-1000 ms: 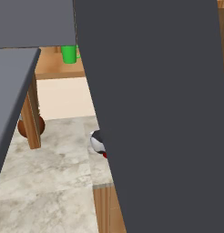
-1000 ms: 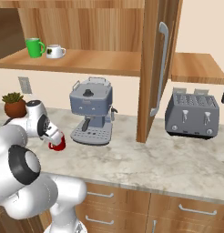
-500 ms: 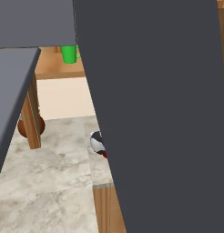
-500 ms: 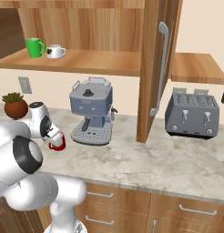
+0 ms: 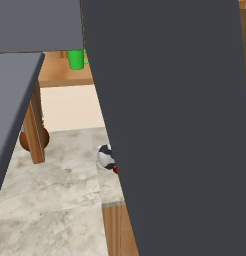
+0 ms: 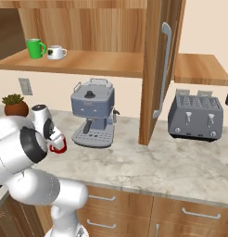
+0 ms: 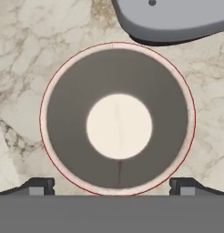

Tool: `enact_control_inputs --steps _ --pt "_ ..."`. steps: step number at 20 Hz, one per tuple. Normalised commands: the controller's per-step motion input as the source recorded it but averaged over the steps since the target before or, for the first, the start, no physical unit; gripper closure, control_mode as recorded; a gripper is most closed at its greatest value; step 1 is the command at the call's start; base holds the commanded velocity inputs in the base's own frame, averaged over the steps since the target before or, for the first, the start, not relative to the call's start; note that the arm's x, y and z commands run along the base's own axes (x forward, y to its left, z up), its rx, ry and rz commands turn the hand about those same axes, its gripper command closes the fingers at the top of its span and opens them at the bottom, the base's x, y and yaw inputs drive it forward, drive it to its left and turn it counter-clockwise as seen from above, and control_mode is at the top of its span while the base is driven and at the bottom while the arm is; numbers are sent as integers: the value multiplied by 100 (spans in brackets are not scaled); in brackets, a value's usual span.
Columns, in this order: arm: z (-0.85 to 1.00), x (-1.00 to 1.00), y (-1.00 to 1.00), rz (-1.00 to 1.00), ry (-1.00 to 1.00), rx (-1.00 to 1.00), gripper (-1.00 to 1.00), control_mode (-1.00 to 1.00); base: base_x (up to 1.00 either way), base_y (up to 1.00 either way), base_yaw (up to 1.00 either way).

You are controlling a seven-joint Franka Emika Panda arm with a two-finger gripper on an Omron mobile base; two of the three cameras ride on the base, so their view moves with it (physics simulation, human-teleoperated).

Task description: Pick the mug on the counter and place it in the cabinet with the handle facing the right, like the mugs already inside.

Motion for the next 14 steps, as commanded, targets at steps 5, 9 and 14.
enact_control_inputs --steps 5,9,14 --pt "-16 8 5 -4 5 0 100 -100 0 0 0" --pt "0 -1 0 0 0 0 100 -100 0 0 0" --pt "1 -12 0 0 0 0 100 -100 0 0 0"
